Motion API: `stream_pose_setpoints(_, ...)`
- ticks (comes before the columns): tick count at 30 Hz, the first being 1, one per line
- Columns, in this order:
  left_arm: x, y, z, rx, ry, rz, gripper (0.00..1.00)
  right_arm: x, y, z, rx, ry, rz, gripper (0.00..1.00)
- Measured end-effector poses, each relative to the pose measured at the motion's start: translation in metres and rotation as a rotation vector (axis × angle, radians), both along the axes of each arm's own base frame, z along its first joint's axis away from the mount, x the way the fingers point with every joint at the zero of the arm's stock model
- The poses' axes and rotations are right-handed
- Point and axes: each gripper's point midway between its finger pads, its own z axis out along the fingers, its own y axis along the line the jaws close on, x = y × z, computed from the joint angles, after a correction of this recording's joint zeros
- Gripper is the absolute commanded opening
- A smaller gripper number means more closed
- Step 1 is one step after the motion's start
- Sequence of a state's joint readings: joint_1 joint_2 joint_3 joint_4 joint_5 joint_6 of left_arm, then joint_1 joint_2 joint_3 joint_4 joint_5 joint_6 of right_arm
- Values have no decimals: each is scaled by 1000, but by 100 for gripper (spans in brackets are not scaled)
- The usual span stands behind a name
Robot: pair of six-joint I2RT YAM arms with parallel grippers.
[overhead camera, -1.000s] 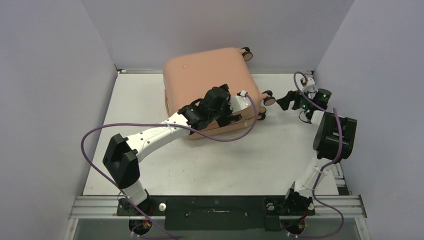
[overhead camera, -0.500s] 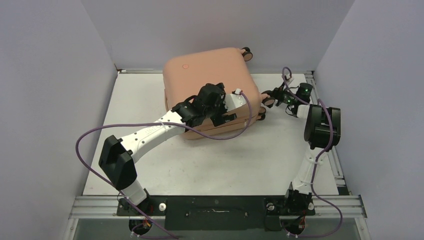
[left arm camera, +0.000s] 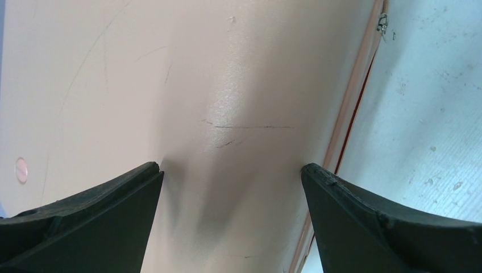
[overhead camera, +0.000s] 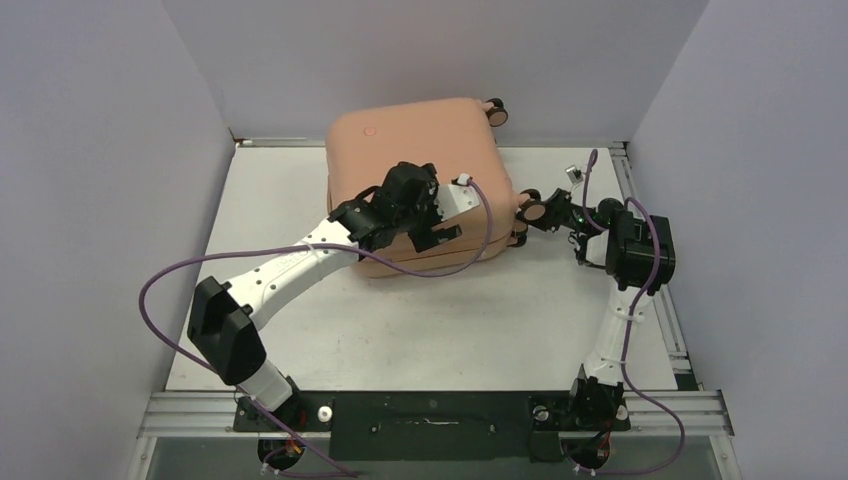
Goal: Pack the luggage
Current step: Zip the luggage at the center of the board.
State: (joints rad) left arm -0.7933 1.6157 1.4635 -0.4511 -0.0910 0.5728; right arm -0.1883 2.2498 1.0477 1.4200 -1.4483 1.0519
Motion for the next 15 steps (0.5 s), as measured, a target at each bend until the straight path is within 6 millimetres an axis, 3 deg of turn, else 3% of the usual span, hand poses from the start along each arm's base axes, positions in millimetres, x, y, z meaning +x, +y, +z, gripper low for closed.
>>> stream_pose_setpoints(10, -3, 37, 17, -22, 0, 42, 96, -68, 34, 17, -19, -13, 134, 56)
stream_pose_setpoints(15, -6, 43, 15, -20, 3, 46, 96, -83, 43, 14, -25, -20, 151, 52)
